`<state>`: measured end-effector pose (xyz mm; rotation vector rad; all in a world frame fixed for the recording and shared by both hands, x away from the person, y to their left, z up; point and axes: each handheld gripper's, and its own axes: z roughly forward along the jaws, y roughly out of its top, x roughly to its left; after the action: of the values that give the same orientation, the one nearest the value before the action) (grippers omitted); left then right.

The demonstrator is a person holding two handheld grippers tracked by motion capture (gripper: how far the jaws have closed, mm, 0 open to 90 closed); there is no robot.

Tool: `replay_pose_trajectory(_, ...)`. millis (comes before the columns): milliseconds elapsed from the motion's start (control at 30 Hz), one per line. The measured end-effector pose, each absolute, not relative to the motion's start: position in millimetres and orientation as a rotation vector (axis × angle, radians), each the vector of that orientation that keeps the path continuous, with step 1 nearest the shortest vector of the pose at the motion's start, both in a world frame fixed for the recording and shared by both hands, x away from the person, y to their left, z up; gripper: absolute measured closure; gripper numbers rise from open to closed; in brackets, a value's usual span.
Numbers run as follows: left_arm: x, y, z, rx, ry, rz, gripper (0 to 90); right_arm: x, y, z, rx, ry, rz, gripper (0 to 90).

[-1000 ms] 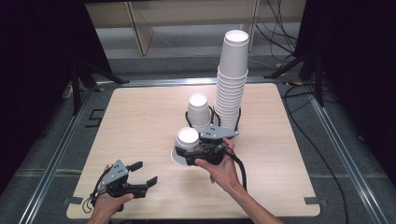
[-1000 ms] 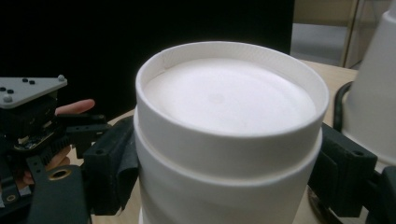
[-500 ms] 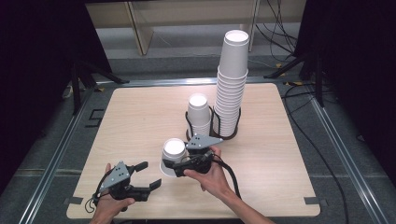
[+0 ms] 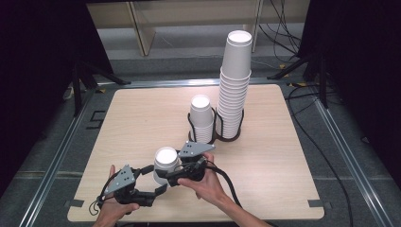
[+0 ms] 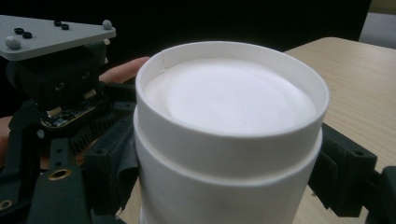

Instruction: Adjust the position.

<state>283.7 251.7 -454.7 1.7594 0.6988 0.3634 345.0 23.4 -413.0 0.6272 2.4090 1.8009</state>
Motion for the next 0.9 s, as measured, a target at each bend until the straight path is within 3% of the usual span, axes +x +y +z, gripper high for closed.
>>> replay_pose_trajectory(267, 284, 247, -455, 1.768, 0.7, 0.366, 4.3, 341, 30, -412, 0.595, 2.426, 1.849, 20.8)
replay_pose_trajectory(900, 287, 242, -458, 1.728, 0.685, 0.31, 3.0, 335, 35, -412, 0.58, 2.451, 1.879, 20.7)
